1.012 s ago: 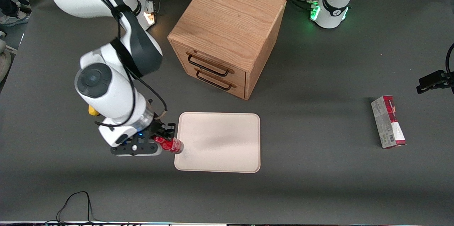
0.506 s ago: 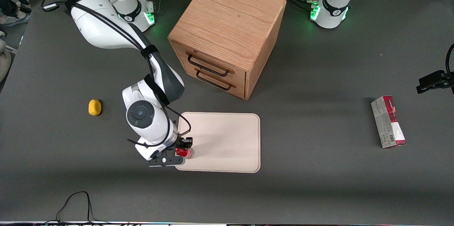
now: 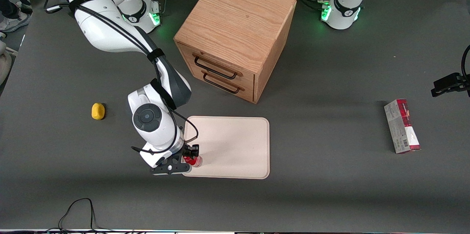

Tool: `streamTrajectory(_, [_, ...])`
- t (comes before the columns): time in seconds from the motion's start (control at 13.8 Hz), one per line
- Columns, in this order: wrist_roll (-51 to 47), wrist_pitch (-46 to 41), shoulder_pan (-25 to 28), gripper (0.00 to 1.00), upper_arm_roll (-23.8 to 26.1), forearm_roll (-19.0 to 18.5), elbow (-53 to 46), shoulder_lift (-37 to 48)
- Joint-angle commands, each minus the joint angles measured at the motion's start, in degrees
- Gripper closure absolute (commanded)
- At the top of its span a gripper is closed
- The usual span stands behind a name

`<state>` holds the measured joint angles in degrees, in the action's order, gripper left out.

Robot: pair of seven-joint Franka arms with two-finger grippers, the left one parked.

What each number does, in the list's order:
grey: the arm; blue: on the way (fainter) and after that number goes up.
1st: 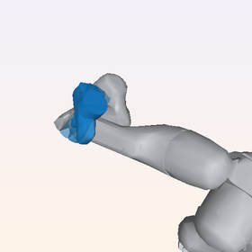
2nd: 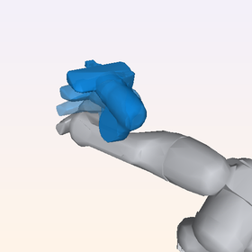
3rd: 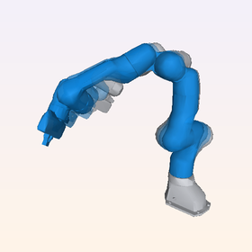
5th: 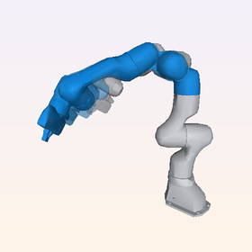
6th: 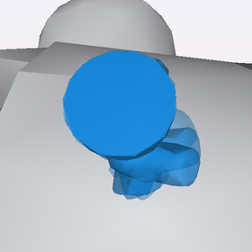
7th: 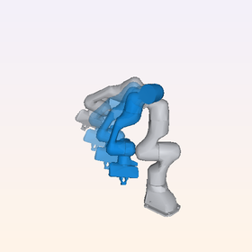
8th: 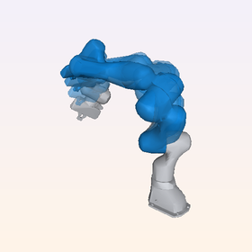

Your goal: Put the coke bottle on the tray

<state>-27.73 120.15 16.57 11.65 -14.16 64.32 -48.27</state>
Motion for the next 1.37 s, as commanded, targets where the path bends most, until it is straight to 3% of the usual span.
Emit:
streamTrajectory(0.0, [-0.5,-3.5,0.0,0.00,-0.2,-1.5,-0.4,2.6])
streamTrajectory(0.22, [1.8,-13.3,0.2,0.00,-1.5,-0.7,-0.3,8.5])
streamTrajectory(0.29, [4.9,-16.3,0.4,0.00,-3.4,1.7,-0.2,11.1])
streamTrajectory(0.43, [13.2,-20.3,0.7,0.00,-10.9,10.3,3.2,18.1])
streamTrajectory(0.58, [21.4,-21.3,0.8,0.00,-16.3,14.9,12.4,28.0])
streamTrajectory(1.01, [25.4,-26.1,0.4,0.00,-23.4,16.1,31.8,51.0])
streamTrajectory(1.3, [24.9,-29.0,0.0,0.00,-25.2,16.0,34.0,55.8])
